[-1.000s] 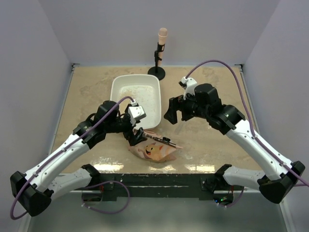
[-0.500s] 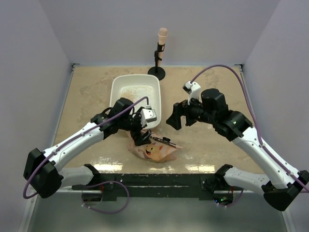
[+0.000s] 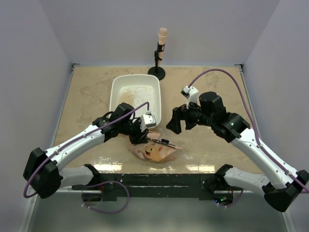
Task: Fill the litter box with clean litter
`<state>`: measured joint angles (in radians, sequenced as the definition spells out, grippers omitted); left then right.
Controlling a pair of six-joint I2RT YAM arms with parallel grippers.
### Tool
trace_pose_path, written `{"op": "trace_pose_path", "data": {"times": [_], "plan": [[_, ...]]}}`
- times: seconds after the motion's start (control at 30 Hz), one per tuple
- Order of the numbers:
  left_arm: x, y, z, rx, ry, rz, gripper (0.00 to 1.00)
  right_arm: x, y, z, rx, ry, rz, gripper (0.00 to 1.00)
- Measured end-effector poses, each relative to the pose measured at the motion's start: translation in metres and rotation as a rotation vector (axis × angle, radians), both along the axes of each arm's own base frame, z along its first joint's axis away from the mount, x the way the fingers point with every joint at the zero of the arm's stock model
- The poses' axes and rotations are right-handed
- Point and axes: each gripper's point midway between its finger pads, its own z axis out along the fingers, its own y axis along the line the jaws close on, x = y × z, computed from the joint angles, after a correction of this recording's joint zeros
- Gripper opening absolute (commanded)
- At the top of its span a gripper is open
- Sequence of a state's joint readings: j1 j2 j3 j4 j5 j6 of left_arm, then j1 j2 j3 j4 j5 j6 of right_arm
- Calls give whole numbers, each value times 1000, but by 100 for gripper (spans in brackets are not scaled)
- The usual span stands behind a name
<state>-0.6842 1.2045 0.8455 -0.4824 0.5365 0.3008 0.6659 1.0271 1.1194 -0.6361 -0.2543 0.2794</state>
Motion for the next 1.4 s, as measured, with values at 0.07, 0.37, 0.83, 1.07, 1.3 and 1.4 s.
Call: {"op": "trace_pose_path", "data": {"times": [0.07,0.37,0.83,1.07,1.3,1.4], "plan": [[-2,-1,-1,-4,0,-9,0,0,0,0,0,0,0,98],[-9,-3,-2,1,11,-21,0,-1,-2,-2,-12,5,-2,98],[-54,-8,11,-13,21,-69,0,-31,13,-16,-58,10,188,91],[-50,-6,9,-1,-8,-73,0,-55,34,-39,-107,40,322,89],[-47,-5,8,-2,-56,-94,0,-69,48,-61,-153,67,389,89],[-49,-2,9,-17,-95,-115,0,-66,49,-71,-186,73,384,88]]}}
